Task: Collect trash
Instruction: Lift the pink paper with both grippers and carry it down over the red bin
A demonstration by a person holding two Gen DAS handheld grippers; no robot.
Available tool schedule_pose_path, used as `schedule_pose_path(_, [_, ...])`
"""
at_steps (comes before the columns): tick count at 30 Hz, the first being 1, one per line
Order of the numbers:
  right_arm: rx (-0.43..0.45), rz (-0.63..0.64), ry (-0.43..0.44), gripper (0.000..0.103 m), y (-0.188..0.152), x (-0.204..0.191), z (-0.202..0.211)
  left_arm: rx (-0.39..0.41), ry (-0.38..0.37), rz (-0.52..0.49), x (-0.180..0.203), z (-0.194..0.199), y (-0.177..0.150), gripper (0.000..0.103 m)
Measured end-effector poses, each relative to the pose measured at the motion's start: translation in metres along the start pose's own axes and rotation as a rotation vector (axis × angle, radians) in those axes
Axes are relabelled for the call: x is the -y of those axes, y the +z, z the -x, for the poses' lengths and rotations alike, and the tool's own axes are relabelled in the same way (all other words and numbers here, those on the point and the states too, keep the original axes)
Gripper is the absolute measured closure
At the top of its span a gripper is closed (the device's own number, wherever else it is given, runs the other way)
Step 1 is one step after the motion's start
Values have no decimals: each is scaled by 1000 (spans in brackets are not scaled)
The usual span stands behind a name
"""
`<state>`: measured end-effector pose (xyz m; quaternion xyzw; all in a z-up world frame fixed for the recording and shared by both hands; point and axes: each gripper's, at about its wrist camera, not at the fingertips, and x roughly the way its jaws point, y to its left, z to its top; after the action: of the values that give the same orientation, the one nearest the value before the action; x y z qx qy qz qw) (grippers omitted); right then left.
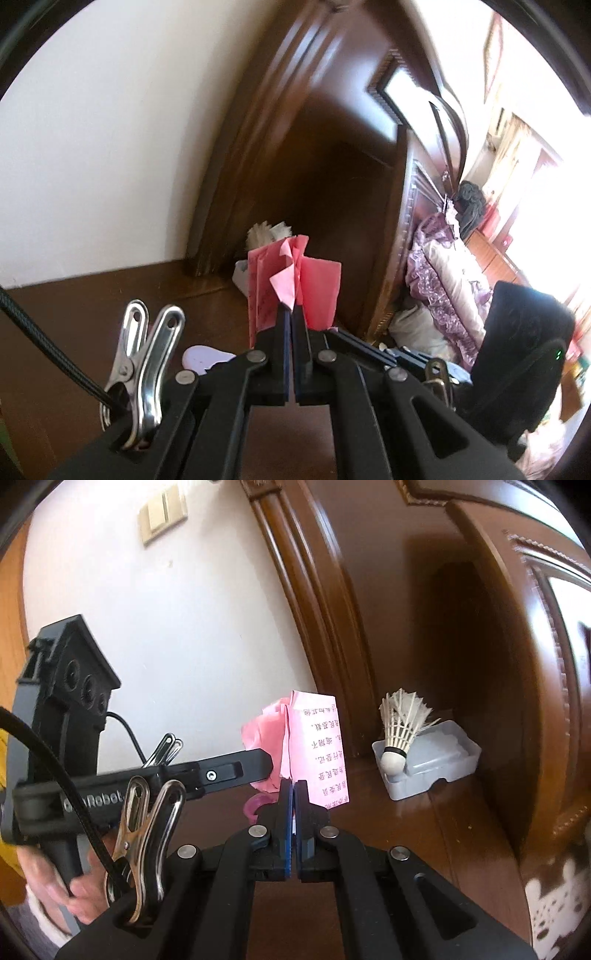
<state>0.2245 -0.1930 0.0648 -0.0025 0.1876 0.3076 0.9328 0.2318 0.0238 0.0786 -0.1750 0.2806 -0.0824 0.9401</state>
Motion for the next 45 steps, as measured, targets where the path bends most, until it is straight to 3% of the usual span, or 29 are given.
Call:
schedule_pose_path(8, [60,-25,4,102,-5,-16,47,87,-22,-52,41,33,-20,102])
schedule_pose_path(17, [129,-30,30,102,-25,-19,78,132,-23,-157,87,54,-44,102])
schedule_pose_path(23, [153,-123,81,102,-40,-16,116,125,-39,-191,106,57,-59,102])
schedule_pose_path(41, [146,-171,19,102,-101,-11,173,44,-148,-226,140,56,-118,102])
schedule_pose_path(45, [118,-178,10,102,-107,-11,174,42,-125,-278,147,57,-131,101])
